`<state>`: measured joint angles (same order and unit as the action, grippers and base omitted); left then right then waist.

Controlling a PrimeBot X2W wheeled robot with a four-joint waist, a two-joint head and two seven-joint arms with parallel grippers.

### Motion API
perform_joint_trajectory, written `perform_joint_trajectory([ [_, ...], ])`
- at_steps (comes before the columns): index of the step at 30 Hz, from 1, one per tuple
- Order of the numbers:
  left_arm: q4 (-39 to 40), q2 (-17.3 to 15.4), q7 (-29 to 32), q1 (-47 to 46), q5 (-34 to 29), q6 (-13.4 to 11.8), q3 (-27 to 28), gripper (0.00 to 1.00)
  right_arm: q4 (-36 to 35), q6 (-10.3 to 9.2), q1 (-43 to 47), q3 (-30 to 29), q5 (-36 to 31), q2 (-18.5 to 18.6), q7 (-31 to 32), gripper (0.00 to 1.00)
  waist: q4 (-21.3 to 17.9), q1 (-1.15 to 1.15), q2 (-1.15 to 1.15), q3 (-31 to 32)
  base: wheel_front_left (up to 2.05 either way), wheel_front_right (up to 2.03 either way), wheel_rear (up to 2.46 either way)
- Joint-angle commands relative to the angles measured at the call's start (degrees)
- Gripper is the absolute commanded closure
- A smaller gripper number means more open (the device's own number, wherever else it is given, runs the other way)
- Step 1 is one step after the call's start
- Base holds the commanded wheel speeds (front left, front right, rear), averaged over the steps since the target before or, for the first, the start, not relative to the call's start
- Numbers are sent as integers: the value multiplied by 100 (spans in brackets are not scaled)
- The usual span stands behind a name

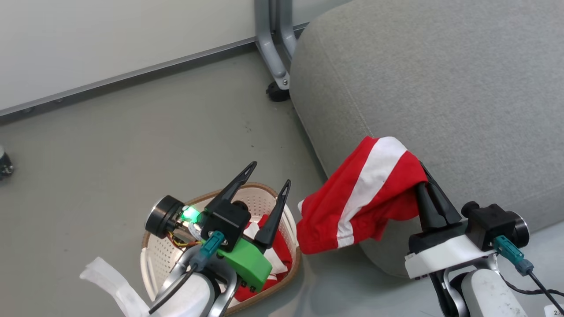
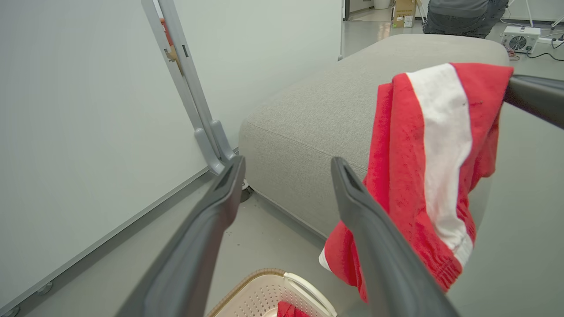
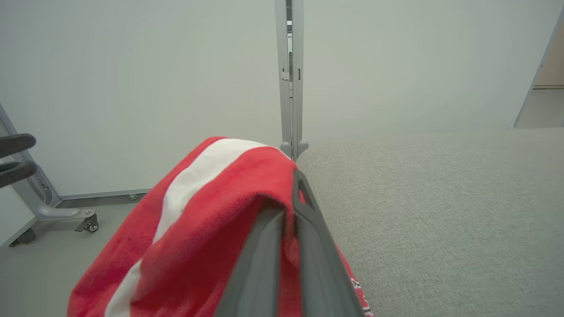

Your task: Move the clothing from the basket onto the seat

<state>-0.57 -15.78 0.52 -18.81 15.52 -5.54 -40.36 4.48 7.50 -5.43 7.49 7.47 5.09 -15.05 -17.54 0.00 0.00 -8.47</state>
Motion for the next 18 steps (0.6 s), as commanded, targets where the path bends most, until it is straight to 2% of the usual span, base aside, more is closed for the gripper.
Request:
perform_joint_trajectory([
  [1, -18, -61, 3, -120, -46, -6, 37, 0, -30, -2, 25, 4, 31, -24, -19, 100, -490, 0, 0, -299, 0, 0, 0],
  [10, -35, -101, 139, -417, -154, 98, -100, 0, -146, -2, -121, -96, 31, -162, -18, 100, -1040, 0, 0, -750, 0, 0, 0],
  [18, 13, -54, 285, -731, -322, 248, -305, 0, -356, -2, -784, -590, 67, -123, -18, 100, -1021, 0, 0, -1404, 0, 0, 0],
])
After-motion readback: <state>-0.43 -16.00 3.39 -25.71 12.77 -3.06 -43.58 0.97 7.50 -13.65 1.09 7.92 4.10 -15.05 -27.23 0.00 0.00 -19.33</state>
